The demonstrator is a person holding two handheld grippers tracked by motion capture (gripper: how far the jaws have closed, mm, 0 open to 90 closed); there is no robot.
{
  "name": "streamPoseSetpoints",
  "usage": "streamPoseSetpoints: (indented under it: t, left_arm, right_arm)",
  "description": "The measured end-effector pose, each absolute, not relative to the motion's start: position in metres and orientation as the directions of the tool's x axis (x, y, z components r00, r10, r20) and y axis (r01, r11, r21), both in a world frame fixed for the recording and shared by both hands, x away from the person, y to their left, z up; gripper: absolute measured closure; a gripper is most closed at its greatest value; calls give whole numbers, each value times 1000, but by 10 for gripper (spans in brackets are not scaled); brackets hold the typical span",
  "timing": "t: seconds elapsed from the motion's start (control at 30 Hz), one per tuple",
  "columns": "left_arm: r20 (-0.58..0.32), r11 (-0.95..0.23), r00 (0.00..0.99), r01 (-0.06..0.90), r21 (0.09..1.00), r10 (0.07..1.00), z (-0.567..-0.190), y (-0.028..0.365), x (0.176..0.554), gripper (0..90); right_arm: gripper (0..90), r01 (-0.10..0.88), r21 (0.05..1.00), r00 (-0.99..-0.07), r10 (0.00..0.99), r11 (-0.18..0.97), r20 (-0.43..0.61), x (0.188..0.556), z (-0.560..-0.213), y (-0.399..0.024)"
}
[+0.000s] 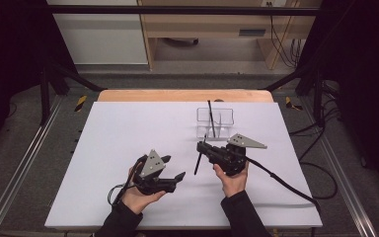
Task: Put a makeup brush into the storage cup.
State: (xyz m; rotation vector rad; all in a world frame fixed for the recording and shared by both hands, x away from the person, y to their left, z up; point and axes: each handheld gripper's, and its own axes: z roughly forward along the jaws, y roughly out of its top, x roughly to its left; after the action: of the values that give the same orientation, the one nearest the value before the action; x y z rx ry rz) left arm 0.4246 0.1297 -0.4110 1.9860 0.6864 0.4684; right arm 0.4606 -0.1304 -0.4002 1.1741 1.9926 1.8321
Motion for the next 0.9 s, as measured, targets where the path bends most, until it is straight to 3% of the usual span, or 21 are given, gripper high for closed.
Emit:
streamPoseSetpoints:
  t: [0.9]
  left_arm:
    - [19,-347,681,348,871,732,-414,189,434,112]
  right_arm:
    - [841,329,944,-647,730,9,219,475,-384,-140]
